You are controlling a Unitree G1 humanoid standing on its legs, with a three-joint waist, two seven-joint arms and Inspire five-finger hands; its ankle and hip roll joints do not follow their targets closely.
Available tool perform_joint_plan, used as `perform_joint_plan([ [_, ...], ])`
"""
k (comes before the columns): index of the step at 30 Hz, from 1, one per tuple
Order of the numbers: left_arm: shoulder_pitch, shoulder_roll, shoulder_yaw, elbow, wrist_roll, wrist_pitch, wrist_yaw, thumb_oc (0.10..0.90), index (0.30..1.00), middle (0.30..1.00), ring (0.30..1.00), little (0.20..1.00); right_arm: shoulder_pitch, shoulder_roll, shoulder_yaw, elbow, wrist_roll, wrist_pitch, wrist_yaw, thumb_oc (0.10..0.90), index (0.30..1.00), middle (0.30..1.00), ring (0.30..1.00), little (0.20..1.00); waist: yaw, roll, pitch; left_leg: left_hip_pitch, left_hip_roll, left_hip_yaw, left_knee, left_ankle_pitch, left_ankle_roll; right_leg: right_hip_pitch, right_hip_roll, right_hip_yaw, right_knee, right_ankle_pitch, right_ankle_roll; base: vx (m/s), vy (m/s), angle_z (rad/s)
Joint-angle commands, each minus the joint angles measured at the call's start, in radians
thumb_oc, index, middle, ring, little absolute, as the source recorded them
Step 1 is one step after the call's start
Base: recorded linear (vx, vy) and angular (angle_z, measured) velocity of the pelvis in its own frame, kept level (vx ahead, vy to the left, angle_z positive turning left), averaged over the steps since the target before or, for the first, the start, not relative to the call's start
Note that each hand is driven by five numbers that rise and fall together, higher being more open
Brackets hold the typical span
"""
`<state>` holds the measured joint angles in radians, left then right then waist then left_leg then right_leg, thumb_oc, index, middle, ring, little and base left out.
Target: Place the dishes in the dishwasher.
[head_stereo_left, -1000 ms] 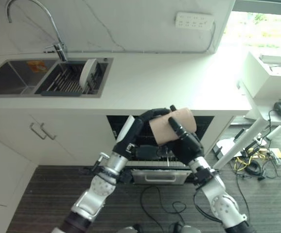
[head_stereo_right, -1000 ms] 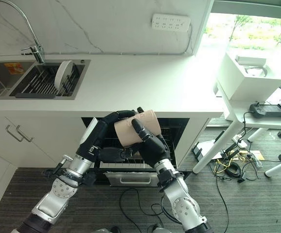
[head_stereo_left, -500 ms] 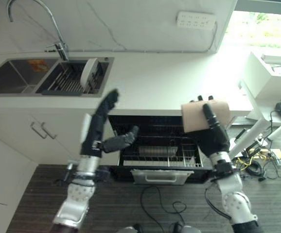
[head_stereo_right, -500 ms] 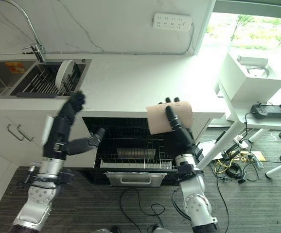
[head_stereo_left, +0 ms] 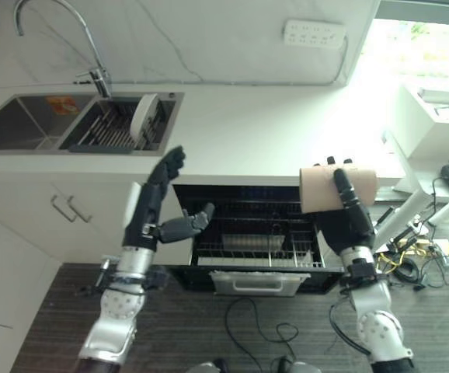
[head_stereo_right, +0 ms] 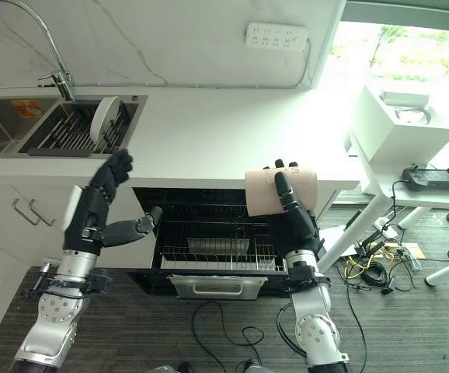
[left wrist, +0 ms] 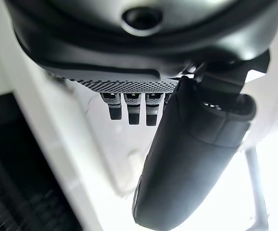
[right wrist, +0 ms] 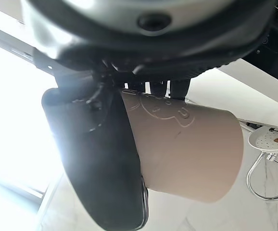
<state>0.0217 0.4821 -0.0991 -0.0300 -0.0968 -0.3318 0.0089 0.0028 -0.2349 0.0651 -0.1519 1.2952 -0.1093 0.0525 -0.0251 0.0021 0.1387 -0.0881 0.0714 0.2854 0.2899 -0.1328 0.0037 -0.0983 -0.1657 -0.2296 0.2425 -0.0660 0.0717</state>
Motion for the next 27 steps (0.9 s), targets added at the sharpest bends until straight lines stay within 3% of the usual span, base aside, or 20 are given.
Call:
perform_joint_plan([
  [1, -0.095, 0.058, -0.031, -0.045, 0.056, 0.033, -0.137, 0.800, 0.900, 0.900, 0.900, 0.900, -0.052, 0.011, -0.048, -0.105, -0.048, -0.037, 0.064, 0.400, 0.300, 0.300, 0.300, 0.300, -0.009, 0.001, -0.059, 0.035, 0.049, -0.089, 0.010, -0.075, -0.060, 0.030, -0.012, 0.019, 0.057, -0.072, 0.072, -0.01, 0.027, -0.18],
  [6, -0.143, 0.095, -0.092, 0.020, -0.011, 0.136, -0.250, 0.800, 0.900, 0.900, 0.900, 0.900, -0.044, 0.002, -0.043, -0.088, -0.041, -0.022, 0.087, 0.400, 0.300, 0.300, 0.300, 0.300, -0.033, 0.013, -0.052, 0.037, 0.059, -0.072, 0.010, -0.069, -0.061, 0.023, -0.008, 0.029, 0.057, -0.069, 0.076, 0.00, 0.022, -0.13],
  [12, -0.196, 0.117, -0.161, 0.120, -0.020, 0.229, -0.266, 0.800, 0.900, 0.900, 0.900, 0.900, -0.049, -0.023, -0.029, -0.085, -0.032, 0.002, 0.092, 0.400, 0.300, 0.300, 0.300, 0.300, -0.055, 0.021, -0.041, 0.033, 0.067, -0.058, 0.010, -0.064, -0.065, 0.012, -0.005, 0.041, 0.057, -0.067, 0.080, -0.02, 0.015, -0.07],
  [23, -0.328, 0.116, -0.284, 0.402, 0.126, 0.398, -0.308, 0.800, 0.900, 0.900, 0.900, 0.900, -0.088, -0.056, -0.015, -0.073, -0.032, 0.045, 0.099, 0.400, 0.300, 0.300, 0.300, 0.300, -0.086, 0.038, -0.042, 0.045, 0.078, -0.034, 0.010, -0.065, -0.065, 0.013, 0.006, 0.058, 0.057, -0.072, 0.083, -0.02, 0.011, -0.06],
  [27, -0.341, 0.111, -0.308, 0.461, 0.170, 0.416, -0.305, 0.800, 0.900, 0.900, 0.900, 0.900, -0.090, -0.060, -0.019, -0.083, -0.033, 0.061, 0.097, 0.400, 0.300, 0.300, 0.300, 0.300, -0.094, 0.042, -0.041, 0.051, 0.078, -0.029, 0.010, -0.065, -0.064, 0.016, 0.009, 0.065, 0.057, -0.073, 0.083, 0.00, 0.005, -0.02],
])
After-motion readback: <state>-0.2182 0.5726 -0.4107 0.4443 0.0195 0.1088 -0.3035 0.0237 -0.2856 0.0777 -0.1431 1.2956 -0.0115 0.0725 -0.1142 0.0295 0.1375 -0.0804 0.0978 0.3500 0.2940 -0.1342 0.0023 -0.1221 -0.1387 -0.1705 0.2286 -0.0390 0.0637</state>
